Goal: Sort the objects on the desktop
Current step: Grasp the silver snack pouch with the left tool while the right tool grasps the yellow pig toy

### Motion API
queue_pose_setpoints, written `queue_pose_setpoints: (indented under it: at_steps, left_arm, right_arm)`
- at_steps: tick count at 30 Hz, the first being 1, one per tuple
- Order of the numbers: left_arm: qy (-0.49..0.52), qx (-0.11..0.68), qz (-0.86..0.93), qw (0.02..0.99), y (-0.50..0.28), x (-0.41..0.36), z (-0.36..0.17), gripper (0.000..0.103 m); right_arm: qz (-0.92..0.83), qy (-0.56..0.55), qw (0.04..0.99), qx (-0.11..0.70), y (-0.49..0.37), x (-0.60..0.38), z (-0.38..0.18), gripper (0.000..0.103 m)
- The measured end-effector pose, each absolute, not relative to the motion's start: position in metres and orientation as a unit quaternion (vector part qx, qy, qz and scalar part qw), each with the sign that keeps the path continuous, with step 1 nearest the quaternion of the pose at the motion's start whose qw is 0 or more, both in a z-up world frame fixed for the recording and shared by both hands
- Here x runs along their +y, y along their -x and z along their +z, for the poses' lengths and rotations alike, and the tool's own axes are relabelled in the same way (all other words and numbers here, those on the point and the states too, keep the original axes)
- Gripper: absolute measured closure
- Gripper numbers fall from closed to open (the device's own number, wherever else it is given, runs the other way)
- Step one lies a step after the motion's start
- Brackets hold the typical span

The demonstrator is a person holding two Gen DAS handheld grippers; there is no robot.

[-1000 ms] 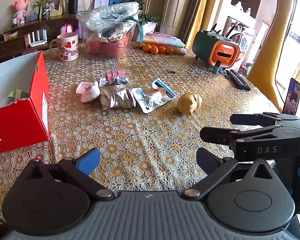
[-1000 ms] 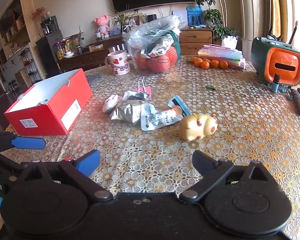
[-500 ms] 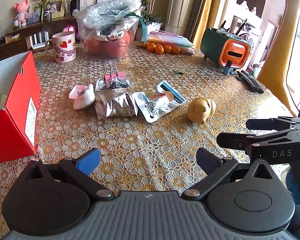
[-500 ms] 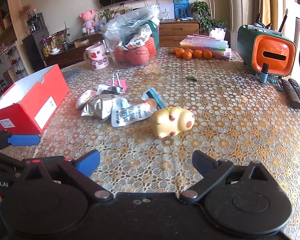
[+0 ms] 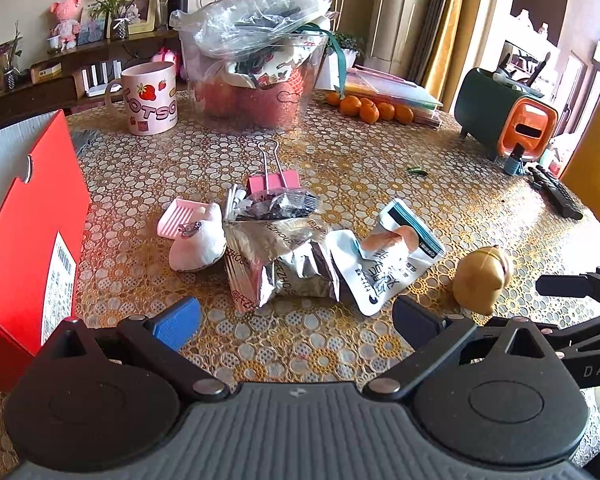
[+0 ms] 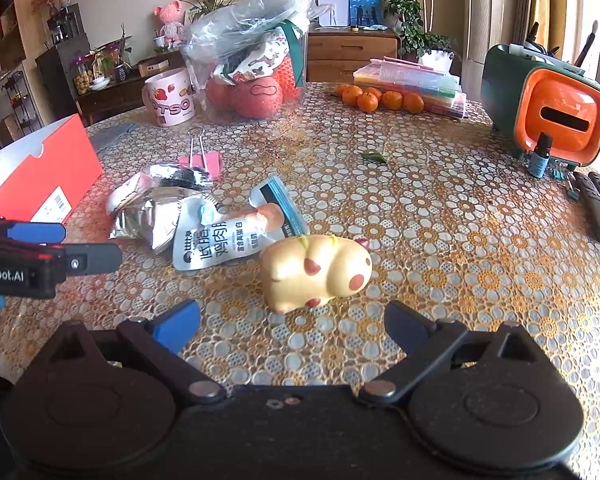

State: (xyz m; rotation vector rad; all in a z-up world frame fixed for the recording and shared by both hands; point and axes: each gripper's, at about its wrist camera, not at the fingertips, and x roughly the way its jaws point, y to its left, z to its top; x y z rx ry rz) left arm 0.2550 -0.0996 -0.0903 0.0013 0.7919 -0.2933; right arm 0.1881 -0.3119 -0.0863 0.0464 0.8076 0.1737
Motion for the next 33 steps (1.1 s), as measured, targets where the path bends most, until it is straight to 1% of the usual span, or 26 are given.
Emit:
queue_pose_setpoints:
  at_steps: [6,14,26,29,33]
  left_arm:
    - [0.016,0.386,-0.132,0.913,-0.280,-0.098,-0.093,0.000]
    - [-0.002,0.392,-0.123,0.912,-0.307,-0.109,-0.103,0.001]
    - [-0.007,0.404,-0.120,0.907,-0.322,-0.108,-0.119,0.002]
    - [-0.001,0.407,-0.125,0.905,-0.323,-0.108,-0.121,0.006]
    - [0.008,0.407,-0.131,0.904,-0.322,-0.107,-0.121,0.016]
  right_arm:
    - [0.081,-0.023,0.912,0.401,-0.206,-0.316,-0.096,0.005]
    - [0.084,-0.023,0.911,0.404,-0.222,-0.317,-0.101,0.005]
    - [0.092,-0.021,0.907,0.411,-0.236,-0.313,-0.110,0.007]
    - [0.093,-0.022,0.906,0.413,-0.239,-0.311,-0.111,0.008]
    - [0.092,-0.019,0.906,0.413,-0.240,-0.310,-0.112,0.011]
